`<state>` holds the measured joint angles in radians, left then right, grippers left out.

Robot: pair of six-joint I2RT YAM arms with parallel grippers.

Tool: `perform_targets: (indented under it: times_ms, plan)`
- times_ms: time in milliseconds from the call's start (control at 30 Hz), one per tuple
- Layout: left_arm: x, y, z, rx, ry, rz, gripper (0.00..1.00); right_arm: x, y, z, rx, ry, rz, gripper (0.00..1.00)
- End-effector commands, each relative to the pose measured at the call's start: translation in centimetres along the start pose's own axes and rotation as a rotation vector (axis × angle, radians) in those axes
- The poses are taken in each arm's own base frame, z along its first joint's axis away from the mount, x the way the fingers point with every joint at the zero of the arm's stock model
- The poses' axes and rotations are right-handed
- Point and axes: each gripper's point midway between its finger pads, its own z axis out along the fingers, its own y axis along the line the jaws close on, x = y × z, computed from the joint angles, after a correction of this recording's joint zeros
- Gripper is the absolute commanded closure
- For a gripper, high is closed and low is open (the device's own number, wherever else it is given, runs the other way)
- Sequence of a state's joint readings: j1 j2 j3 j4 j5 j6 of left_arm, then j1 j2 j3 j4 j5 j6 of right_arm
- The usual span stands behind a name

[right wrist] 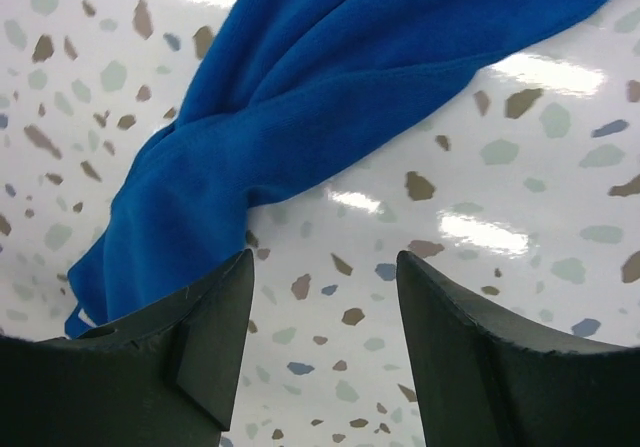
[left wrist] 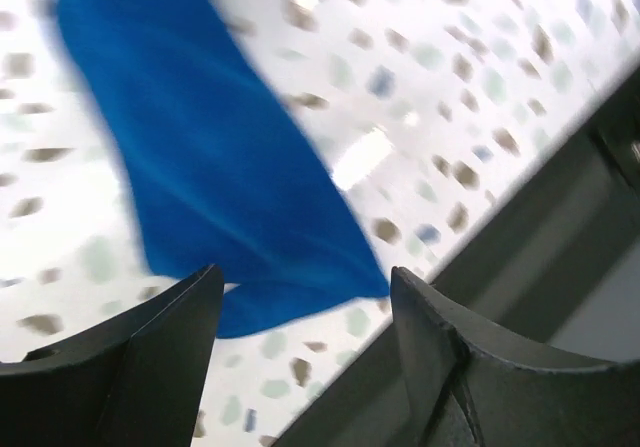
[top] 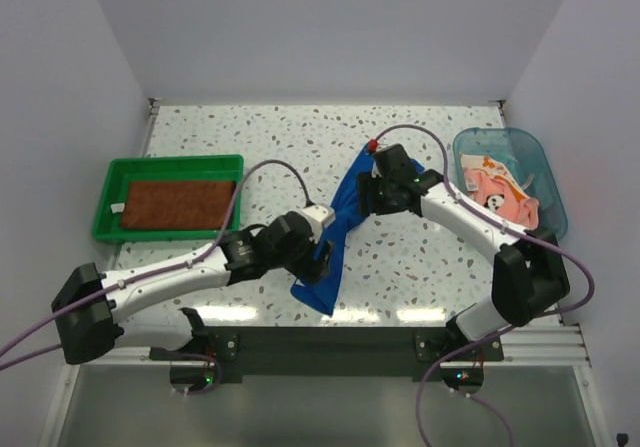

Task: Fold and stack the towels
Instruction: Flatten out the crumpled towel

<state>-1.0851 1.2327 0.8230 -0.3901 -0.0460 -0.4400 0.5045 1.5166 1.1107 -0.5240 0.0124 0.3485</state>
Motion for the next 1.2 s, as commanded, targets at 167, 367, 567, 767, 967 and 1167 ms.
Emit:
perform_targets:
  times_ms: [167, 367, 567, 767, 967, 1167]
  plan:
    - [-1.6, 13.7, -3.9, -0.359, -0.159, -0.413, 0.2, 4.0, 8.9, -1.7, -0.109, 0.049, -0.269, 0.39]
    - [0.8, 19.6, -5.4, -0.458, -0.157, -0.573, 0.15, 7.6, 15.0, -1.8, -0.168, 0.082, -0.434, 0.43]
    - [1.5, 22.1, -6.5, -0.507, -0.186, -0.618, 0.1, 10.1, 19.0, 0.1, -0.189, 0.121, -0.551, 0.48]
    - [1.8, 21.7, -6.7, -0.49, -0.186, -0.621, 0.09, 10.9, 20.6, 2.7, -0.166, 0.14, -0.59, 0.56]
    - [1.7, 21.7, -7.3, -0.502, -0.192, -0.607, 0.09, 11.7, 20.1, 5.1, -0.111, 0.16, -0.598, 0.59]
    - [1.6, 21.8, -7.5, -0.509, -0.187, -0.593, 0.09, 12.8, 19.7, 6.4, -0.097, 0.178, -0.597, 0.68]
